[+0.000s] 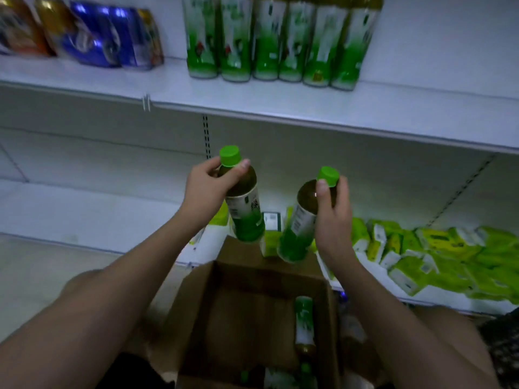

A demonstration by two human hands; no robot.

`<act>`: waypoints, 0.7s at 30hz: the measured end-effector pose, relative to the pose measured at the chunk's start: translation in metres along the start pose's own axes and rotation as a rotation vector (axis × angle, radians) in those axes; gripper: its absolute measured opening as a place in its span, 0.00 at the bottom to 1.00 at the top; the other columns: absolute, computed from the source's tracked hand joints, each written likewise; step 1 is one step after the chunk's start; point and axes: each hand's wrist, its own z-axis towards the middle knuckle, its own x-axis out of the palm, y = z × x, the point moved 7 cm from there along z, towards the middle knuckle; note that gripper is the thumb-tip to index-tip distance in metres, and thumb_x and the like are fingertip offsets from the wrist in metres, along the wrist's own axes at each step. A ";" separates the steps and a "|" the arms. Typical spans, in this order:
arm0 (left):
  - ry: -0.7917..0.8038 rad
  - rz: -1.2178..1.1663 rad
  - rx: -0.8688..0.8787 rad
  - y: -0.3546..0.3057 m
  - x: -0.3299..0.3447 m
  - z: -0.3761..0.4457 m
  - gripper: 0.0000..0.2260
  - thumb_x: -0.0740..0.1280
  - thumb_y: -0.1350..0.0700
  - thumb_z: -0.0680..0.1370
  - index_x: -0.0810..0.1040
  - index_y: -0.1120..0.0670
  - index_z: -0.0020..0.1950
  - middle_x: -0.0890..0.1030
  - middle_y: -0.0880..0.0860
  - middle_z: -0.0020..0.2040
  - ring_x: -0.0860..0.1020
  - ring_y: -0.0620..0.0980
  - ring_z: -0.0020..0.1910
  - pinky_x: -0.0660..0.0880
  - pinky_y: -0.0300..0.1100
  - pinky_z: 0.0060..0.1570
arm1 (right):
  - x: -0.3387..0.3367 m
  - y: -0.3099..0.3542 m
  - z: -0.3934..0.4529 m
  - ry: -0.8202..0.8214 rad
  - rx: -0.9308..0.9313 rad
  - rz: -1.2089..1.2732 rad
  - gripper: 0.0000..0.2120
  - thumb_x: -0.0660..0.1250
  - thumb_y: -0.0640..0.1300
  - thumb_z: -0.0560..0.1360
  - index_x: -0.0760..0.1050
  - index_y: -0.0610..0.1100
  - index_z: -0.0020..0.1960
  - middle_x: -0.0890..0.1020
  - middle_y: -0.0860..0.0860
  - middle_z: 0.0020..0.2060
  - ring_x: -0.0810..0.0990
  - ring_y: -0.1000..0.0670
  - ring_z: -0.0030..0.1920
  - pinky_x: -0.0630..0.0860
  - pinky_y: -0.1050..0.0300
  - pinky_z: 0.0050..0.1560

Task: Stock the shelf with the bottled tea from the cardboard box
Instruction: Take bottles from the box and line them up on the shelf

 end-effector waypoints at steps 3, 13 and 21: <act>0.061 0.017 0.130 -0.059 -0.005 0.023 0.04 0.71 0.54 0.74 0.82 0.48 0.39 0.82 0.39 0.32 0.78 0.33 0.35 0.73 0.27 0.40 | -0.010 0.053 0.031 -0.079 -0.110 0.049 0.03 0.58 0.48 0.81 0.70 0.53 0.54 0.75 0.62 0.43 0.74 0.72 0.42 0.68 0.76 0.46; 0.085 0.099 0.288 -0.202 -0.021 0.092 0.11 0.66 0.45 0.76 0.82 0.50 0.42 0.83 0.44 0.37 0.80 0.33 0.34 0.75 0.27 0.32 | -0.013 0.184 0.122 -0.097 -0.295 0.117 0.08 0.56 0.52 0.81 0.71 0.50 0.53 0.77 0.58 0.42 0.76 0.65 0.41 0.73 0.71 0.42; 0.005 0.172 0.247 -0.210 -0.006 0.156 0.21 0.68 0.37 0.71 0.82 0.52 0.53 0.83 0.44 0.48 0.80 0.38 0.43 0.76 0.36 0.48 | 0.007 0.194 0.188 -0.189 -0.241 0.134 0.15 0.57 0.61 0.77 0.74 0.51 0.48 0.80 0.51 0.44 0.80 0.48 0.48 0.76 0.42 0.58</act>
